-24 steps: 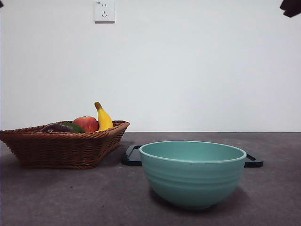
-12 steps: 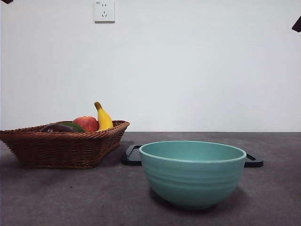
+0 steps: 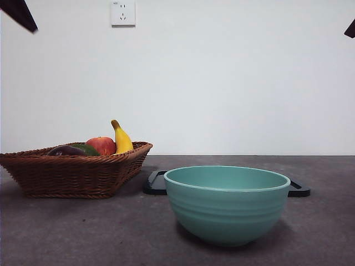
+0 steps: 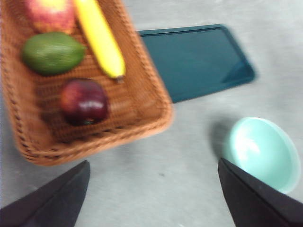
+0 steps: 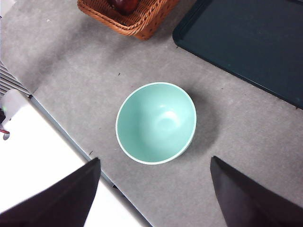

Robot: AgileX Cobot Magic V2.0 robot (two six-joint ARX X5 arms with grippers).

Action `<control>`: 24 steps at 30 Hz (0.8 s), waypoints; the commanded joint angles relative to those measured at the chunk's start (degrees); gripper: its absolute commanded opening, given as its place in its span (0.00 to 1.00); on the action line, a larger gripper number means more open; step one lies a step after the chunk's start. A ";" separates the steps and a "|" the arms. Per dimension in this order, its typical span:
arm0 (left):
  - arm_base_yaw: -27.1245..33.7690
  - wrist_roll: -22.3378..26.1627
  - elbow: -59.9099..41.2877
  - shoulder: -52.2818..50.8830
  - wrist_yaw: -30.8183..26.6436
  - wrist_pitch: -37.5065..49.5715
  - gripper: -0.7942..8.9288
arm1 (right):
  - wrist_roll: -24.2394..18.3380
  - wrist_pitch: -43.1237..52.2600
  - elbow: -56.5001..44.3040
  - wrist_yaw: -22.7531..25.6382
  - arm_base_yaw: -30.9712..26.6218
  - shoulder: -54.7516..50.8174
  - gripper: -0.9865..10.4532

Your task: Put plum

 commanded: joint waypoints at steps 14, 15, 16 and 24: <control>-4.02 2.23 13.92 24.57 -11.37 4.37 0.53 | -0.39 0.48 1.05 -0.17 0.35 0.39 0.41; -4.31 2.45 14.93 26.25 -11.58 4.44 0.52 | -0.37 0.46 1.05 -0.17 0.35 0.39 0.41; -4.57 2.45 15.65 27.58 -11.85 4.59 0.52 | -0.37 0.46 1.05 -0.17 0.35 0.39 0.41; -6.29 3.91 19.76 37.38 -17.07 5.03 0.52 | -0.33 0.46 1.05 -0.15 0.35 0.42 0.41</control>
